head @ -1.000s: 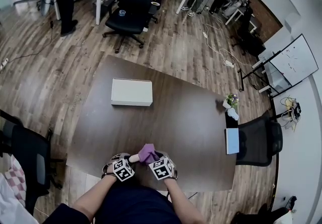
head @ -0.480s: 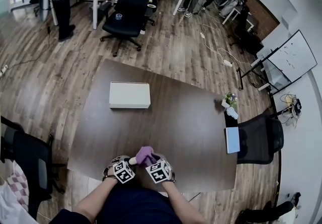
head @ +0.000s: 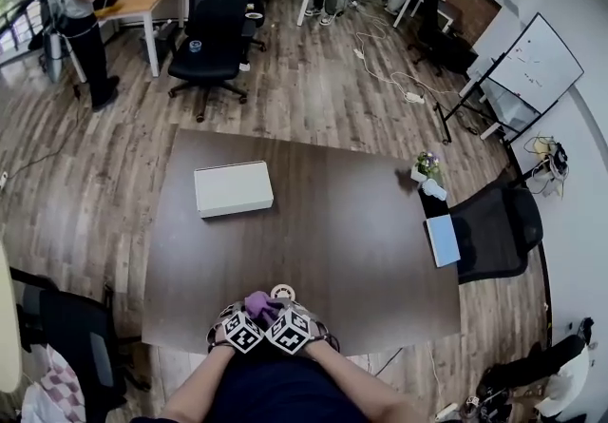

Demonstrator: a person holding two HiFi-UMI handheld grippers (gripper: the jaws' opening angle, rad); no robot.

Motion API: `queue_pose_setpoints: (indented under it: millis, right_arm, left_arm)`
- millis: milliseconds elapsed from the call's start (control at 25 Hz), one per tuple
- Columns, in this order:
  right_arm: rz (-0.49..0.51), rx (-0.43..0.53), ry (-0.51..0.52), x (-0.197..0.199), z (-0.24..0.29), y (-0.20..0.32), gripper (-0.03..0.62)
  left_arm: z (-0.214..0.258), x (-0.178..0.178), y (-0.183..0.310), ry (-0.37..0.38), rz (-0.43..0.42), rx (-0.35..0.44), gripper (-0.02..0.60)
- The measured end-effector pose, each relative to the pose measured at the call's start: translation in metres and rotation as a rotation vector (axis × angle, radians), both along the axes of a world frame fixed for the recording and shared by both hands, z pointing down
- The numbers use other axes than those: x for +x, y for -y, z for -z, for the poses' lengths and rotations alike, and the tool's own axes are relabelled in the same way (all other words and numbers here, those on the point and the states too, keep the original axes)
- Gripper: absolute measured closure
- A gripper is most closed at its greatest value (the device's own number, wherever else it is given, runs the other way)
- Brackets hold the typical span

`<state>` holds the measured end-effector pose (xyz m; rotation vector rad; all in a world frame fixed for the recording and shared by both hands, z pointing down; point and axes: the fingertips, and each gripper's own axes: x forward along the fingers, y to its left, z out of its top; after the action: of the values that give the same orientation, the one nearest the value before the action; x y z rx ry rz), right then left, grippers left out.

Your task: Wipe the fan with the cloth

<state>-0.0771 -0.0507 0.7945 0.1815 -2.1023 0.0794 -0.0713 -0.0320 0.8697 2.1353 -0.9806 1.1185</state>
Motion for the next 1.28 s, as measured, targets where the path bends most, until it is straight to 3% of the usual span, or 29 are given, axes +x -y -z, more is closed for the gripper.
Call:
queue_pose_setpoints:
  millis: [120,400,720,920,1120,1280]
  right_arm:
    - [-0.061,0.070,-0.008,0.007,0.002,0.027,0.519]
    - [-0.321,0.100,-0.022,0.055,0.008,0.083,0.518]
    - [-0.571,0.036,-0.079,0.123,-0.010,0.100,0.517]
    - [-0.588,-0.063,-0.131,0.133,-0.029,0.078,0.519]
    - [-0.482,-0.164,-0.153,0.116,-0.035,0.040,0.519]
    - [-0.416,-0.307,-0.114,0.094,-0.039,0.008,0.519]
  left_arm:
    - [0.001,0.002,0.002,0.002,0.001,-0.003,0.410]
    - [0.002,0.006,0.003,-0.012,0.011,-0.015,0.410]
    - [0.002,0.006,0.004,-0.008,0.018,-0.018,0.410]
    - [0.002,0.007,0.003,-0.017,0.021,-0.029,0.410]
    - [0.001,0.007,0.003,-0.008,0.019,-0.028,0.410]
    - [0.001,0.006,0.003,-0.018,0.024,-0.033,0.410]
